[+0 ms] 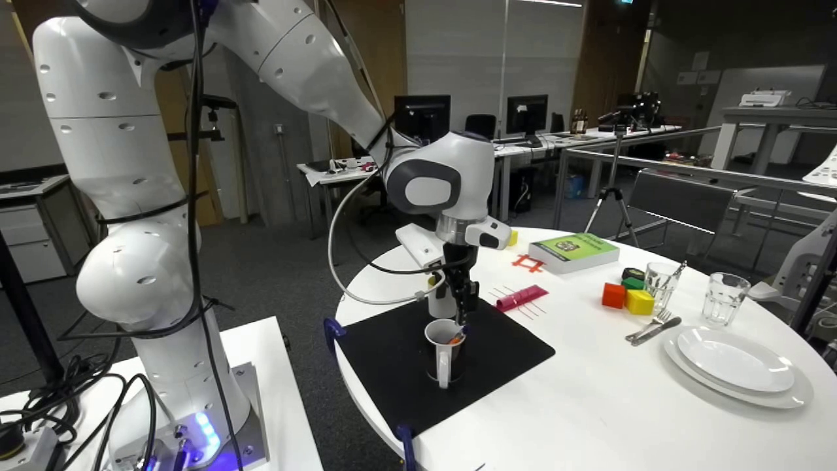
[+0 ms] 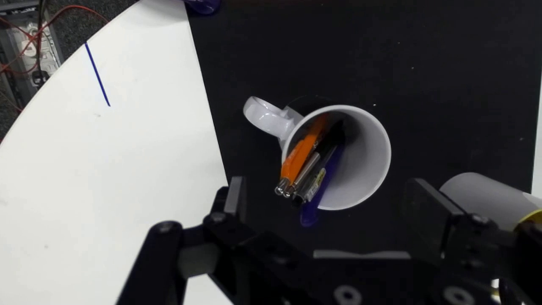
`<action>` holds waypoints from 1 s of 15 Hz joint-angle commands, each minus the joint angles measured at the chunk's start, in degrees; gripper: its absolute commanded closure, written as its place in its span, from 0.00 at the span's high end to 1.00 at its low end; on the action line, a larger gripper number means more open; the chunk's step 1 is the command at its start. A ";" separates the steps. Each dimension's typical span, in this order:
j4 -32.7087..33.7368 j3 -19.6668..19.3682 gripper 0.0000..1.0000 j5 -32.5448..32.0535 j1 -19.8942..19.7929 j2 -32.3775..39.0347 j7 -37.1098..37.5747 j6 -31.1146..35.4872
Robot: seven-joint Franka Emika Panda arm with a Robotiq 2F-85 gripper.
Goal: Move the orange pen to the white mug.
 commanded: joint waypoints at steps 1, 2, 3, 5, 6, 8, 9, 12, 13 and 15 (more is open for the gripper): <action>1.96 0.10 1.00 3.16 -1.16 1.97 -4.12 -0.85; 2.34 0.09 1.00 3.29 -1.29 2.49 -4.78 -1.03; 2.87 0.07 1.00 3.14 -1.46 3.24 -5.39 -1.12; 3.86 0.06 1.00 2.13 -1.89 4.60 -6.30 -1.45; 4.33 0.08 1.00 1.88 -2.09 5.14 -6.99 -1.90; 2.46 0.53 1.00 1.57 -1.82 4.10 -4.81 -0.43; 2.62 0.56 1.00 1.56 -1.89 4.51 -4.86 -0.49; 2.61 0.66 1.00 1.56 -1.88 4.66 -4.83 -0.49; 2.11 0.84 1.00 2.23 -1.81 4.41 -4.83 0.26; 2.68 0.95 1.00 2.89 -1.99 5.14 -5.66 -0.39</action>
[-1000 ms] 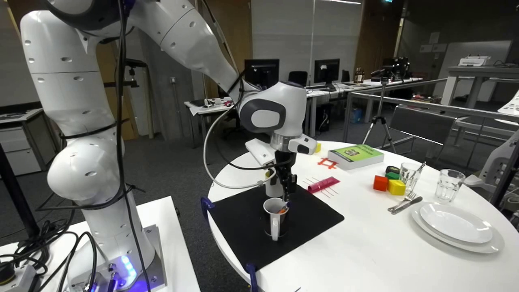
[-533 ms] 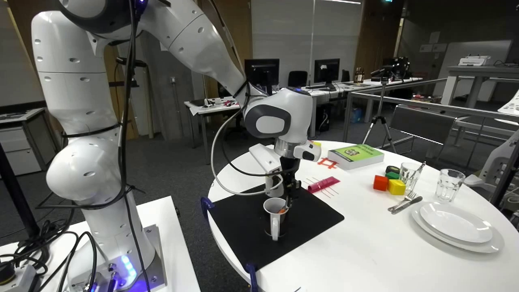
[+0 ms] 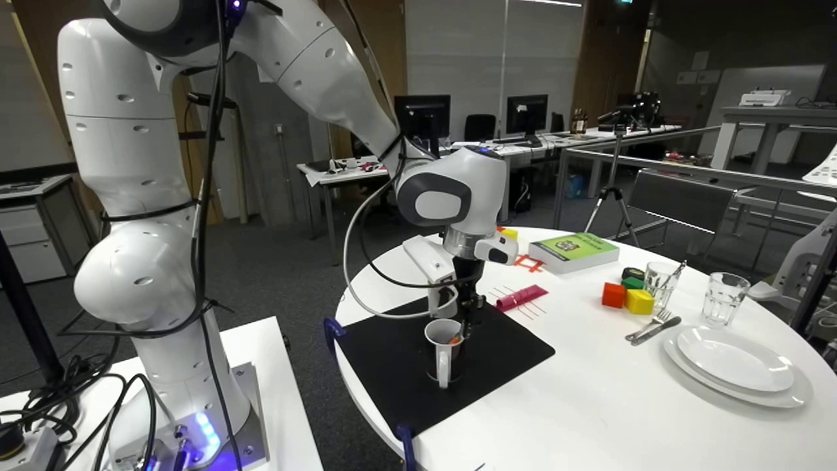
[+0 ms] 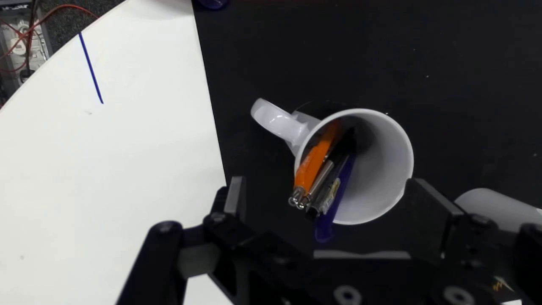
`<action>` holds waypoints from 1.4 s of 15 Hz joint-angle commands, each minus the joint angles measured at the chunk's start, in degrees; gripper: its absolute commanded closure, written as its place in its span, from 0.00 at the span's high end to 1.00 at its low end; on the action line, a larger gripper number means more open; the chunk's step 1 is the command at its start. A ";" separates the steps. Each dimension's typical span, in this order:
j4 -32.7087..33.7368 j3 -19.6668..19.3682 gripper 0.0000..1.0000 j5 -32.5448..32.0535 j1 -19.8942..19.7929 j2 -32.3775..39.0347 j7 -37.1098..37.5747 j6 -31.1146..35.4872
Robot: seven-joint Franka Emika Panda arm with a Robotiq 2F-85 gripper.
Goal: Move the orange pen to the white mug.
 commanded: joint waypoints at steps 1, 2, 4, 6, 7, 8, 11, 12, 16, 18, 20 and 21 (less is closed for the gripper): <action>0.39 0.76 1.00 1.26 -0.84 0.67 -1.25 -0.02; 0.58 0.77 1.00 1.26 -0.93 1.04 -1.69 -0.08; 1.01 0.76 1.00 1.15 -1.07 1.88 -1.96 0.08; 1.50 0.78 1.00 1.43 -1.24 2.64 -2.08 0.05; 1.84 0.79 1.00 1.60 -1.35 2.97 -2.16 -0.21; 2.19 0.81 1.00 1.87 -1.46 3.36 -2.25 -0.29; 3.51 0.84 1.00 2.05 -1.74 4.98 -1.98 -0.48; 3.96 0.89 0.98 2.14 -1.84 5.52 -1.98 -0.50; 5.44 1.06 0.63 1.87 -2.20 7.52 -1.55 -0.42; 6.05 1.13 0.47 1.67 -2.38 8.24 -1.32 -0.40; 6.40 1.18 0.33 1.47 -2.45 8.68 -1.12 -0.38; 6.52 1.16 0.24 1.20 -2.41 8.75 -0.99 -0.39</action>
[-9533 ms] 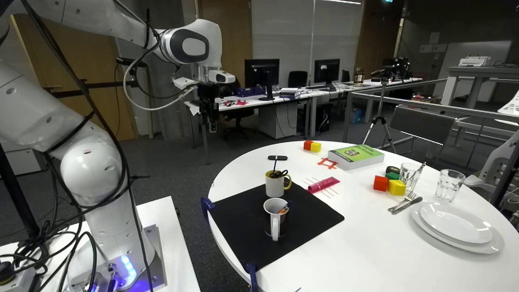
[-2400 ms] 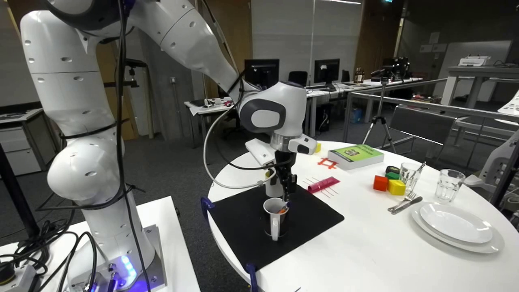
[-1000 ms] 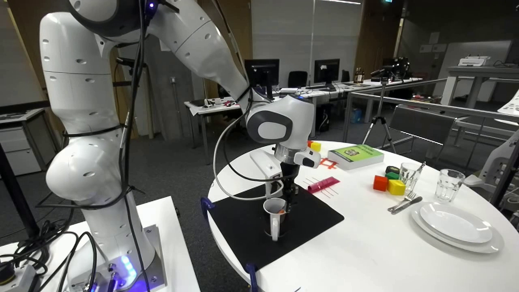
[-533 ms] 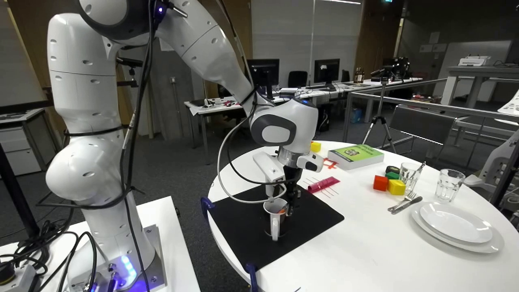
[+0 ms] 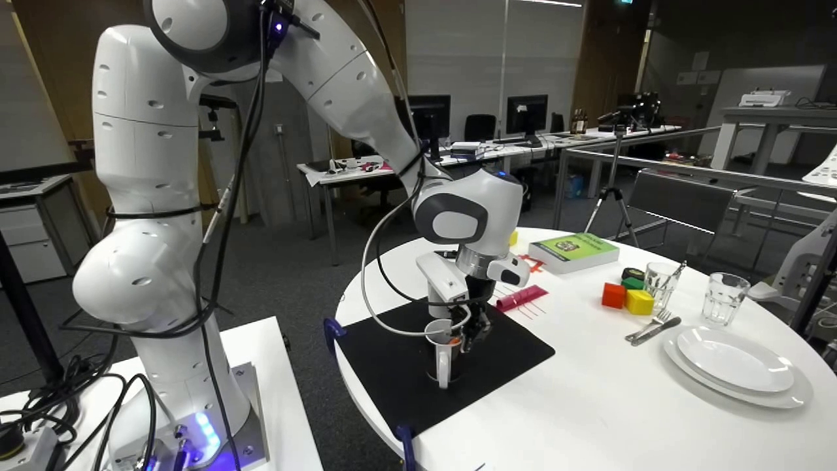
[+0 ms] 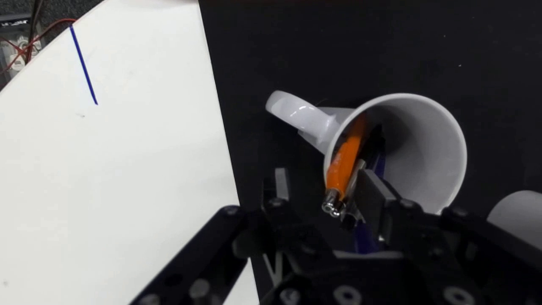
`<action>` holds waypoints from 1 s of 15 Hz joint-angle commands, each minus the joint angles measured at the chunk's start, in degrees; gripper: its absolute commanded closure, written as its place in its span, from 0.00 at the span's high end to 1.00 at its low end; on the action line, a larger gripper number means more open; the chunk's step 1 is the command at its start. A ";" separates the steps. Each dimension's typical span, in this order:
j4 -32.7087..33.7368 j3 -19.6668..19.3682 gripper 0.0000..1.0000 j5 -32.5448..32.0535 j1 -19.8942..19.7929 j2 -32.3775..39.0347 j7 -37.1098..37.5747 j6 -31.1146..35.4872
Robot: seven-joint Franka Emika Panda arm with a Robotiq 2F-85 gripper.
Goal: Move the orange pen to the white mug.
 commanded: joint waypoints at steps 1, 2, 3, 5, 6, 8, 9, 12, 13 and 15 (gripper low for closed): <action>1.81 1.12 0.17 0.23 -1.48 1.09 -0.86 -0.36; 1.88 1.16 0.10 0.12 -1.43 1.03 -0.75 -0.41; 1.92 1.24 0.01 0.12 -1.41 0.96 -0.78 -0.38; 2.34 1.35 0.03 0.00 -1.35 0.83 -0.73 -0.44; 2.35 1.43 0.02 -0.02 -1.31 0.73 -0.76 -0.40; 2.53 1.61 0.03 -0.04 -1.24 0.45 -0.81 -0.27; 2.58 1.71 0.03 -0.09 -1.19 0.09 -0.80 -0.38; 2.67 1.83 0.03 -0.51 -1.04 -0.74 -0.58 -0.84; 2.61 1.84 0.03 -0.66 -0.98 -1.17 -0.48 -0.95; 2.54 1.87 0.03 -0.68 -0.93 -1.98 -0.32 -1.10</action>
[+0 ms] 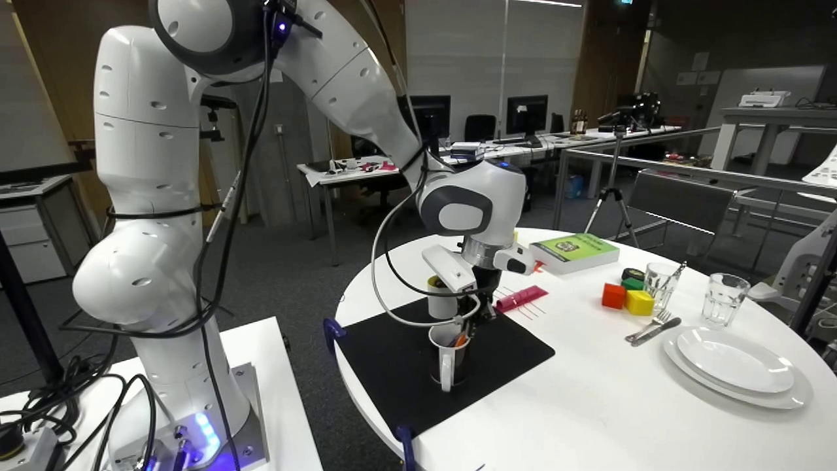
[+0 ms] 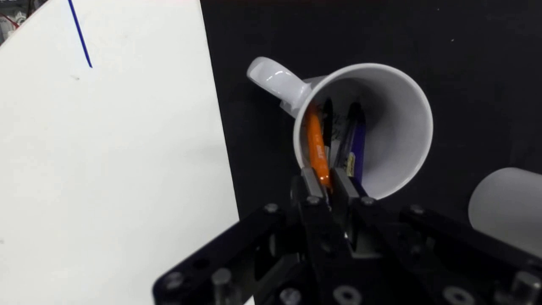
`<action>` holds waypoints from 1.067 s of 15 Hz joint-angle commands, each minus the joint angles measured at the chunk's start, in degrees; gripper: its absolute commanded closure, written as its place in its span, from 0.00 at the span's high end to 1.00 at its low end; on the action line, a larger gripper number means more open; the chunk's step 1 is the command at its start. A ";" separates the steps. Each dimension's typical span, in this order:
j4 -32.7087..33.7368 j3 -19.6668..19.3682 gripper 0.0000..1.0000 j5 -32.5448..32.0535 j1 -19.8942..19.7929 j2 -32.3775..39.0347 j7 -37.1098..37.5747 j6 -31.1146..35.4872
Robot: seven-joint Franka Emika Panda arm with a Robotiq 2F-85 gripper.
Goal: Move the orange pen to the white mug.
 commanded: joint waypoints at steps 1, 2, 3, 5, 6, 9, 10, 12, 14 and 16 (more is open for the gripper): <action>0.09 0.74 0.03 -0.38 -0.93 -2.60 -0.44 -1.10; 0.09 0.74 0.03 -0.39 -0.88 -2.95 -0.35 -1.13; 0.05 0.74 0.03 -0.35 -0.85 -3.31 -0.33 -1.06; -0.10 0.66 0.03 -0.39 -0.71 -4.44 -0.01 -1.33; -0.19 0.67 0.03 -0.25 -0.68 -4.94 -0.03 -1.23; -0.29 0.55 0.03 -0.41 -0.43 -6.77 0.43 -1.57; -0.32 0.50 0.03 -0.50 -0.33 -7.54 0.64 -1.74; -0.25 0.45 0.03 -0.54 -0.14 -8.69 1.03 -2.03; -0.24 0.43 0.03 -0.77 0.13 -10.14 1.61 -2.52; -0.44 0.50 0.03 -0.98 0.45 -11.83 1.97 -2.68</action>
